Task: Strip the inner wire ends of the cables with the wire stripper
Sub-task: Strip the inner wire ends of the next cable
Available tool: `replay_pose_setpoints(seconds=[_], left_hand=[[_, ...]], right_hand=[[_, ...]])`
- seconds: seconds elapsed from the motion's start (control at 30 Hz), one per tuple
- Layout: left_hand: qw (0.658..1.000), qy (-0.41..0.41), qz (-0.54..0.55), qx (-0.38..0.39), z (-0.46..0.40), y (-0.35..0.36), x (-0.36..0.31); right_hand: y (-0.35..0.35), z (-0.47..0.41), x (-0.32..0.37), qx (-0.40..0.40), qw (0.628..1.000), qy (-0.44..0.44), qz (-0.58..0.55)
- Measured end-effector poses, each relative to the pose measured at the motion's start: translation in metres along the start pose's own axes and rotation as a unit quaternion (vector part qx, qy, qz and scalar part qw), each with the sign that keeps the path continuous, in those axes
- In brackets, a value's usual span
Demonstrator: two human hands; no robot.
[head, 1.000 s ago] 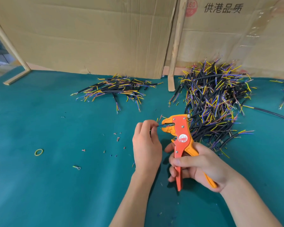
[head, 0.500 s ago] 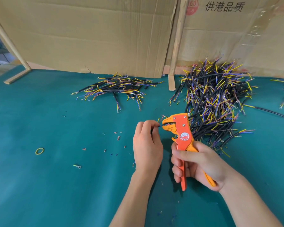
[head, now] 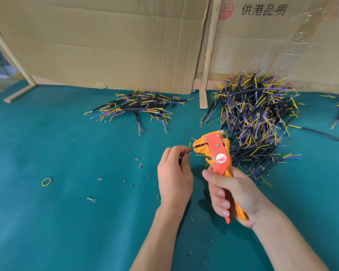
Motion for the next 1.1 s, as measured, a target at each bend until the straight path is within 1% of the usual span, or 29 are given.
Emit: replay_pose_setpoints(seconds=[0.1, 0.17, 0.23, 0.3, 0.37, 0.5, 0.63, 0.9, 1.1], left_hand=[[1.0, 0.005, -0.001, 0.002, -0.001, 0.0, -0.001], [1.0, 0.007, 0.0, 0.003, 0.0, 0.001, -0.003], [1.0, 0.008, -0.006, 0.005, 0.0, 0.001, -0.004], [1.0, 0.005, -0.01, 0.002, 0.0, 0.001, -0.003], [1.0, -0.001, -0.001, -0.004, 0.0, 0.0, -0.002], [1.0, -0.017, 0.011, -0.003, 0.0, -0.001, -0.001], [0.999, -0.028, 0.016, 0.003, 0.0, 0.0, 0.002], [0.999, -0.03, 0.012, 0.006, 0.0, 0.001, 0.003], [0.999, -0.027, 0.013, 0.011, 0.001, 0.002, 0.003]], right_hand=[[0.003, 0.003, 0.005, 0.045, 0.997, 0.003, -0.059], [-0.003, 0.003, 0.009, 0.045, 0.995, -0.001, -0.091], [-0.01, 0.002, 0.012, 0.025, 0.995, -0.003, -0.101], [-0.019, 0.001, 0.013, 0.008, 0.995, -0.003, -0.101], [-0.023, 0.002, 0.013, 0.01, 0.996, 0.005, -0.094], [-0.014, 0.007, 0.008, 0.063, 0.996, 0.037, -0.056], [-0.007, 0.009, 0.003, 0.081, 0.994, 0.057, -0.036], [-0.008, 0.009, 0.005, 0.077, 0.995, 0.047, -0.034], [-0.004, 0.009, 0.003, 0.093, 0.994, 0.05, -0.034]])
Point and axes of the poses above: each hand's wrist, its own z-axis away from the middle knuckle, its own y-axis out of the palm, x = y × z, the point moved 8 cm from there along -z, towards the middle knuckle, and after that the axes turned 3 degrees about -y, right-handed, at the moved point
